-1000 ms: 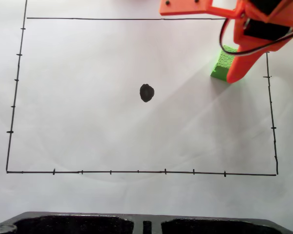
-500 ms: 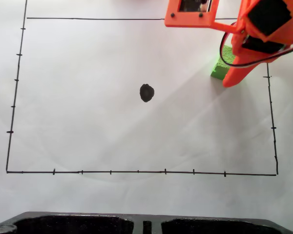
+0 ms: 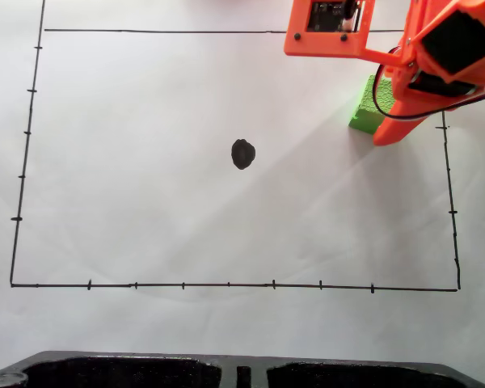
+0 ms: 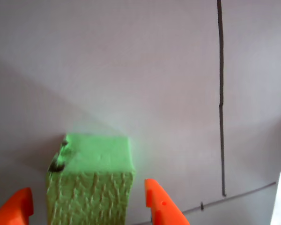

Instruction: Grasp the colored block, Place it on the black dot, and then return the arm to the default position.

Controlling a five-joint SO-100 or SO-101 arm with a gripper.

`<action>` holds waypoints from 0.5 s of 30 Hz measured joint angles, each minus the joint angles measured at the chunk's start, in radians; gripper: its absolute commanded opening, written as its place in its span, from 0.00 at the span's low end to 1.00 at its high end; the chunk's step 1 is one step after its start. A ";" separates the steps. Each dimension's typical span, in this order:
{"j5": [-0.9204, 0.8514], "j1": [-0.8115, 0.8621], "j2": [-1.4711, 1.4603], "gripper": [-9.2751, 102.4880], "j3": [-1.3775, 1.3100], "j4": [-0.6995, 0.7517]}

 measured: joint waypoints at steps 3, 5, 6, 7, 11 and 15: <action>-0.011 0.012 0.000 0.35 0.000 0.000; -0.014 0.018 -0.002 0.33 0.000 0.000; -0.014 0.020 -0.005 0.32 0.000 0.000; -0.017 0.023 -0.008 0.31 0.000 0.000; -0.028 0.029 -0.011 0.28 0.000 0.000; -0.032 0.034 -0.011 0.25 0.000 0.000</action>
